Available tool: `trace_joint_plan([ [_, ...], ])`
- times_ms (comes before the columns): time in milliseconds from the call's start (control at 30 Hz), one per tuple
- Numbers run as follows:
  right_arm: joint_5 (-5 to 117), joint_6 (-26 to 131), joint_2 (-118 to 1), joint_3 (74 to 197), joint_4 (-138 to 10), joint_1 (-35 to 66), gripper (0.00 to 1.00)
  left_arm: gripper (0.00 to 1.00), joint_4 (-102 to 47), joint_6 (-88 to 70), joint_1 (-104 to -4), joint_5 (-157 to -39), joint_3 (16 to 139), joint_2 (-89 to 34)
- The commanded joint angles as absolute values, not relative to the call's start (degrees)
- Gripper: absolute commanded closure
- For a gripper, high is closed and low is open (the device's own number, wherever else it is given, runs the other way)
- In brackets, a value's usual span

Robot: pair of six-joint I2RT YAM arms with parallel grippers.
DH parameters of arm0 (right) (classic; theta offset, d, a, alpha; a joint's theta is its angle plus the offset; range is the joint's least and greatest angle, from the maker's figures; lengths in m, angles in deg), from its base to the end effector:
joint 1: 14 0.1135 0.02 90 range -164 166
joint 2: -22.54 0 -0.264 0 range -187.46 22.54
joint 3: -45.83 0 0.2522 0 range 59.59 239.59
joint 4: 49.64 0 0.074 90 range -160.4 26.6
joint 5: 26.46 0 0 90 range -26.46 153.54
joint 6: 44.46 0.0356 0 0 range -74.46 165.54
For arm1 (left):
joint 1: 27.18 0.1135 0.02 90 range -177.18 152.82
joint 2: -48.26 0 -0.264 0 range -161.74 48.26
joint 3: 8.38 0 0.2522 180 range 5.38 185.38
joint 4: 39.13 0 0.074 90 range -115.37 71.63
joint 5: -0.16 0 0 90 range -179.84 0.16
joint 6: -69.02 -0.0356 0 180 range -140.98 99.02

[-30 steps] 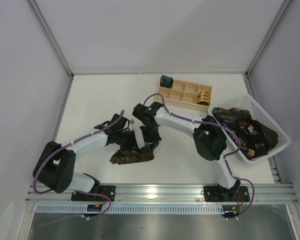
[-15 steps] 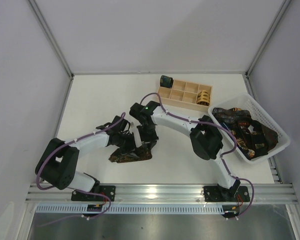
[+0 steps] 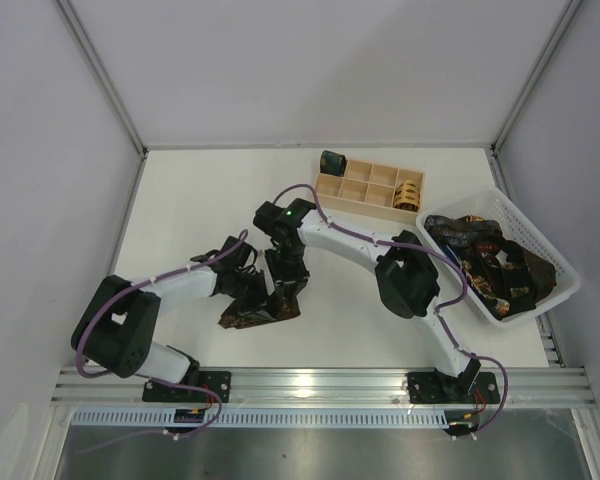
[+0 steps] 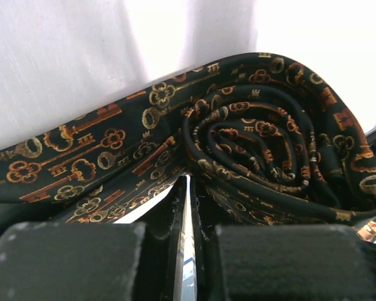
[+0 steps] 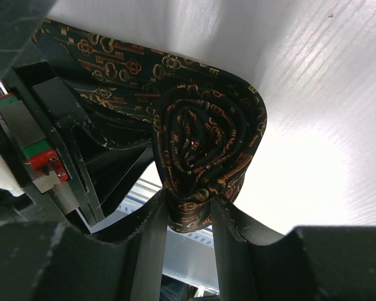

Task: Roll the ties
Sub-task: Roll the tie

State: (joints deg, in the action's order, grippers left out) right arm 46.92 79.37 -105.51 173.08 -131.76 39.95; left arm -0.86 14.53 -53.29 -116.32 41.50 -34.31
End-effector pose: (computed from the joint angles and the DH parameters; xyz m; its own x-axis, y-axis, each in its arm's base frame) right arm 0.2555 0.3684 0.2106 -0.9280 -0.3684 0.0556 -0.3357 0.8914 0.3044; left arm 0.2019 -0.1166 0.1390 -0.9956 -0.0910 -0.0207 -0.0661 0.8438 -0.5326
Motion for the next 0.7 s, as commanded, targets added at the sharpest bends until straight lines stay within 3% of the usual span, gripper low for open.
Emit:
trace_joint_plan([
  [0, 44.9, 78.9, -106.5, 175.5, -131.9, 40.6, 0.62, 0.9, -1.7, 13.4, -52.8, -115.7, 41.2, -31.6],
  [233, 46.5, 78.4, -107.5, 176.0, -132.8, 40.5, 0.62, 0.82, 1.7, 12.9, -52.6, -114.2, 41.8, -27.0],
  [667, 46.3, 78.8, -109.0, 179.6, -134.0, 40.8, 0.59, 0.85, 4.7, 13.7, -49.4, -108.7, 39.7, -23.2],
])
